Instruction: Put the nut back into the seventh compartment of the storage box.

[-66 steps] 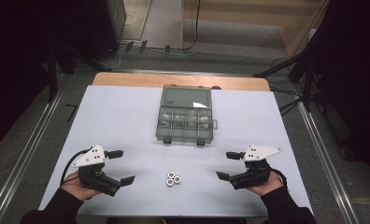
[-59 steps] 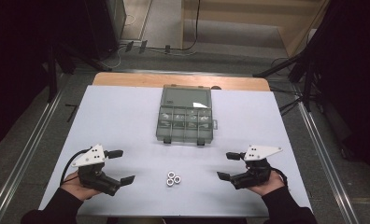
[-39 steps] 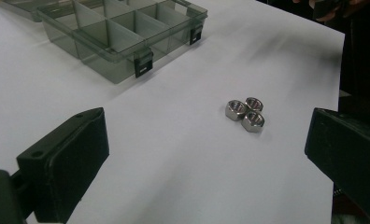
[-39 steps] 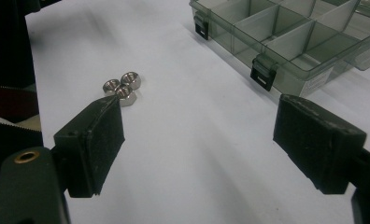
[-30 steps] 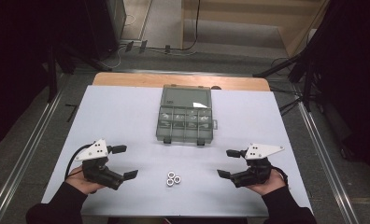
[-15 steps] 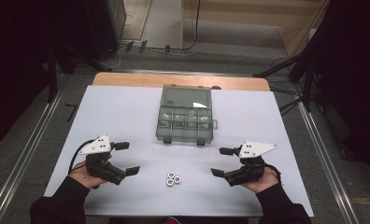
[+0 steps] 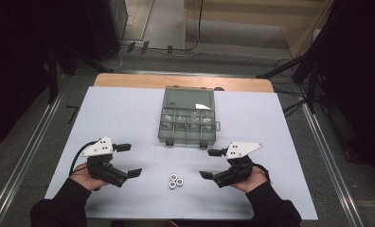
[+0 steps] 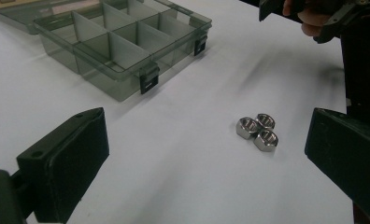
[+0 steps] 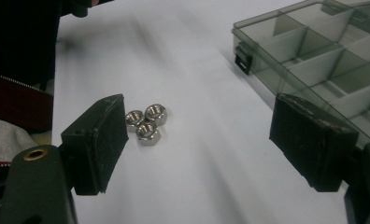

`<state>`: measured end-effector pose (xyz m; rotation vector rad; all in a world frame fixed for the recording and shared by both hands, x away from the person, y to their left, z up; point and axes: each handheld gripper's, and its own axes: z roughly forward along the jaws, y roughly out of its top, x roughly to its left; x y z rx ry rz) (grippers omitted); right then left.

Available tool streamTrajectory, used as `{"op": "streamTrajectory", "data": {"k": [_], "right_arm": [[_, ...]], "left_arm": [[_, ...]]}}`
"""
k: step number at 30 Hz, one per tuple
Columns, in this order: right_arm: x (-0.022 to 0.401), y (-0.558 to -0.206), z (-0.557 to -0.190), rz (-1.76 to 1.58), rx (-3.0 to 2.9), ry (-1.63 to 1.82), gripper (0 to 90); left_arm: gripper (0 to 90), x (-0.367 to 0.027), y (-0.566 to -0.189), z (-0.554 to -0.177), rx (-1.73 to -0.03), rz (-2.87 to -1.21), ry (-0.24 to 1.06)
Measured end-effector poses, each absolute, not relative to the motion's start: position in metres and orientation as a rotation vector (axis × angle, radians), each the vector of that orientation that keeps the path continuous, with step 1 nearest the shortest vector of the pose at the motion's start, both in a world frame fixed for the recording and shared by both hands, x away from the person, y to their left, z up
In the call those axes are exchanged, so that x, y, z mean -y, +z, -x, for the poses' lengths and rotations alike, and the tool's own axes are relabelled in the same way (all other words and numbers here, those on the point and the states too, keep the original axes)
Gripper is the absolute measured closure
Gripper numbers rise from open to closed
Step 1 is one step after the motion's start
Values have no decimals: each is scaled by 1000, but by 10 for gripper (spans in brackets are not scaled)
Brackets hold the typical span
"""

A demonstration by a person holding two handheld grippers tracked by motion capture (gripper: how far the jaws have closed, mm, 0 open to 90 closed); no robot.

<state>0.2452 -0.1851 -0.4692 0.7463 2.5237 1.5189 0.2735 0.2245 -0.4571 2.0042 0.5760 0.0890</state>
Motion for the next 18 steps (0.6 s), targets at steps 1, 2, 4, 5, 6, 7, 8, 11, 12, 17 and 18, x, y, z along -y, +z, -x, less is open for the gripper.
{"op": "streamTrajectory", "data": {"k": [1,2,4,5,6,7,8,11,12,17,18], "right_arm": [[182,-469,-245,-746,-2531,1514,206],[180,-469,-246,-735,-2536,1515,206],[175,-469,-247,-720,-2546,1508,207],[172,-468,-247,-720,-2552,1496,208],[170,-466,-248,-708,-2559,1484,208],[169,-465,-249,-698,-2560,1478,209],[166,-464,-250,-707,-2567,1474,209],[162,-464,-252,-702,-2590,1453,216],[156,-465,-253,-714,-2633,1394,217],[144,-466,-256,-697,-2720,1296,230],[142,-466,-257,-686,-2735,1272,233]], "left_arm": [[0,-225,-457,-273,-576,-2002,94],[0,-226,-457,-272,-579,-2002,95],[0,-227,-456,-270,-577,-1997,96],[0,-228,-456,-269,-571,-2002,99],[0,-228,-456,-268,-568,-2001,98],[0,-228,-457,-267,-566,-2008,102],[0,-229,-457,-267,-569,-2012,103],[0,-229,-457,-267,-572,-2011,102],[0,-228,-456,-266,-571,-2006,105],[0,-226,-456,-265,-569,-2013,107],[0,-226,-455,-265,-565,-2014,108]]}}
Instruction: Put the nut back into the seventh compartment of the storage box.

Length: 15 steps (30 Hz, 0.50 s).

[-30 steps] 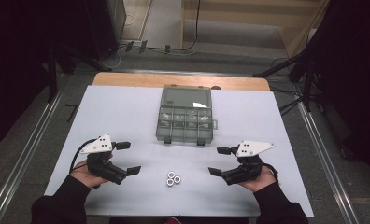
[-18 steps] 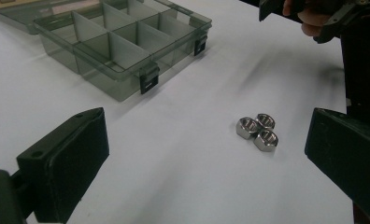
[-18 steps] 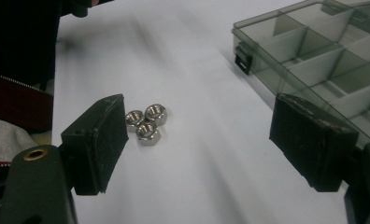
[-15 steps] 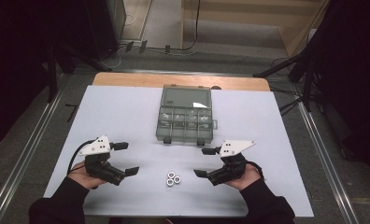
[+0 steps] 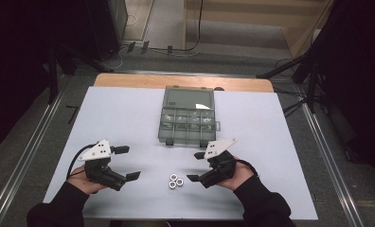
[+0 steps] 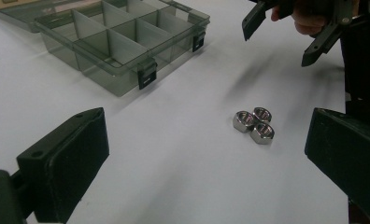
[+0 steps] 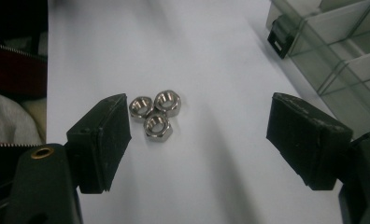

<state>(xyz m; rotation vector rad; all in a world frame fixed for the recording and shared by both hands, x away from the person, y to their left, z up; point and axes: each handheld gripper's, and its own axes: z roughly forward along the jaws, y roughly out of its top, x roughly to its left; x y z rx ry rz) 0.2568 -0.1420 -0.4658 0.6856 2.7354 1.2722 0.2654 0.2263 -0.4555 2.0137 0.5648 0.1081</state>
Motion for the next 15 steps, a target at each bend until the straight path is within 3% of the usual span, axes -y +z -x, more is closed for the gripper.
{"op": "streamTrajectory", "data": {"k": [15], "right_arm": [[116,-465,-255,-561,-2862,963,279]], "left_arm": [[0,-226,-455,-263,-558,-2018,108]]}}
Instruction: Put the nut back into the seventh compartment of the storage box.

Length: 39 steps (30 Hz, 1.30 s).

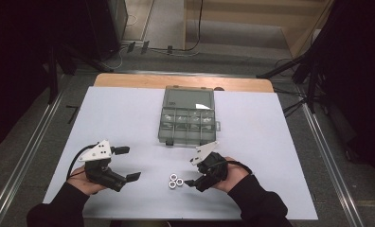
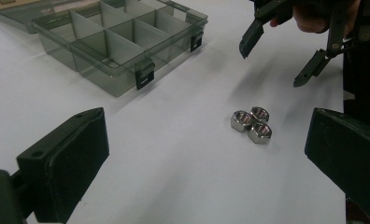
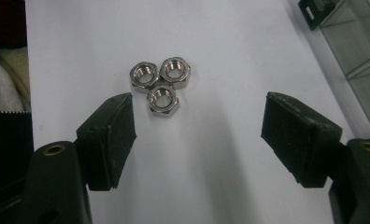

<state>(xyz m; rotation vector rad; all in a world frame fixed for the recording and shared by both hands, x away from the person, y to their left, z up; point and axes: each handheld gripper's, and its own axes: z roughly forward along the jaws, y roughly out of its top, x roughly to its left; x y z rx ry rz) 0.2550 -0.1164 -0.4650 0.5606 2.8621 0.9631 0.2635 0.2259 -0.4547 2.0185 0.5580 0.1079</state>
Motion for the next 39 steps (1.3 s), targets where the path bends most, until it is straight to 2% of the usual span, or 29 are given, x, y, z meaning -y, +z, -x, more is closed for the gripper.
{"op": "streamTrajectory", "data": {"k": [18,39], "right_arm": [[92,-471,-256,-497,-2945,802,356],[72,-485,-252,-336,-3009,642,609]], "left_arm": [[0,-226,-454,-262,-551,-2023,105],[0,-227,-454,-262,-556,-2017,102]]}}
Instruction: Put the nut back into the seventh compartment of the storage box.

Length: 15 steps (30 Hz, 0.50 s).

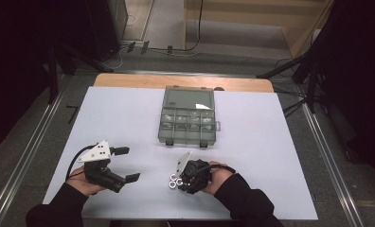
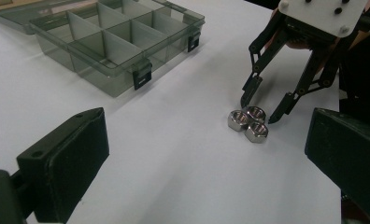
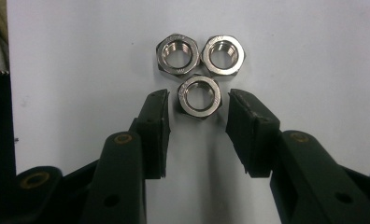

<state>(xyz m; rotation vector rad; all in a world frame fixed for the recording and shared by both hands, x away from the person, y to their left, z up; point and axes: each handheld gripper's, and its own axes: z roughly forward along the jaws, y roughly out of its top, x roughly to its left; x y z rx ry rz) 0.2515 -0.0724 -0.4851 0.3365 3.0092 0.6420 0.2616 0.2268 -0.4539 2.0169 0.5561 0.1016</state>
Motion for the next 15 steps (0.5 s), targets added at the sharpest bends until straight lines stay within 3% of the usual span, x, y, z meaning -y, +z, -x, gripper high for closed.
{"op": "streamTrajectory", "data": {"k": [15], "right_arm": [[67,-484,-252,-300,-3024,631,714]], "left_arm": [[0,-227,-454,-261,-553,-2020,101]]}}
